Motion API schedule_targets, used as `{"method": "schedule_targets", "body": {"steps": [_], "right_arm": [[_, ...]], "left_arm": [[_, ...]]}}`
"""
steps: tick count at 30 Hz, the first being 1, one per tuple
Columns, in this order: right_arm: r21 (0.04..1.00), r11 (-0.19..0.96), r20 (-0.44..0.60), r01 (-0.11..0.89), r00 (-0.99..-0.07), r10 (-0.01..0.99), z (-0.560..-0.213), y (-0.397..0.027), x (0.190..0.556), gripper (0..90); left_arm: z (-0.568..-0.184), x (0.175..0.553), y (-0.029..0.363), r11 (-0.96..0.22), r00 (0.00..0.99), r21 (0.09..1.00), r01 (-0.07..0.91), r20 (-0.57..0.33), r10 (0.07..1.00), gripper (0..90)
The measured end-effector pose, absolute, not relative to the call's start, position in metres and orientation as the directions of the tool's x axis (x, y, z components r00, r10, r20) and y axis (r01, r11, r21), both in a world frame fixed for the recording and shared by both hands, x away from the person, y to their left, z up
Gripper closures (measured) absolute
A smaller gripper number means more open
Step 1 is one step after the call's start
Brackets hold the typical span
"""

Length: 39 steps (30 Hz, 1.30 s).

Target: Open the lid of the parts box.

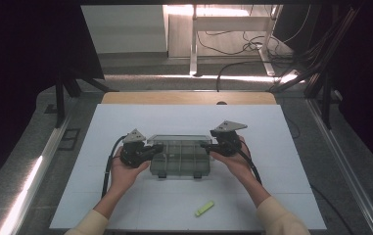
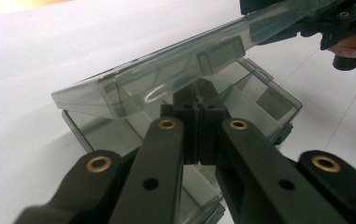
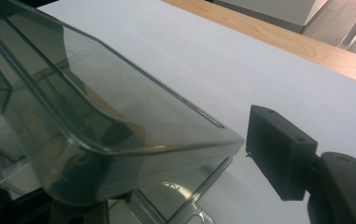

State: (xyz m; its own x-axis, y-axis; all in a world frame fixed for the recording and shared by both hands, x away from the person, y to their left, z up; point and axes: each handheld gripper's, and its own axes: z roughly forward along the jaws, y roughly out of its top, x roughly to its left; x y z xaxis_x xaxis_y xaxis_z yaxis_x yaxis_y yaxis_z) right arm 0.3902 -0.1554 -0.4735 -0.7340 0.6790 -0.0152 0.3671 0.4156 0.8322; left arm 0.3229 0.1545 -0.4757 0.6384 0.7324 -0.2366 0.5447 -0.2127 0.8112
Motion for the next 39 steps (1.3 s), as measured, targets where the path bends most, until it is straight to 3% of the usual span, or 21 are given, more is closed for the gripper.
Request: {"method": "schedule_targets", "body": {"steps": [39], "right_arm": [[0.851, 0.346, 0.055, 0.395, -0.722, 0.689, -0.469, -0.155, 0.403, 42.0]], "left_arm": [[-0.477, 0.323, 0.155, -0.217, 0.639, 0.808, 0.548, -0.237, 0.732, 89.1]]}}
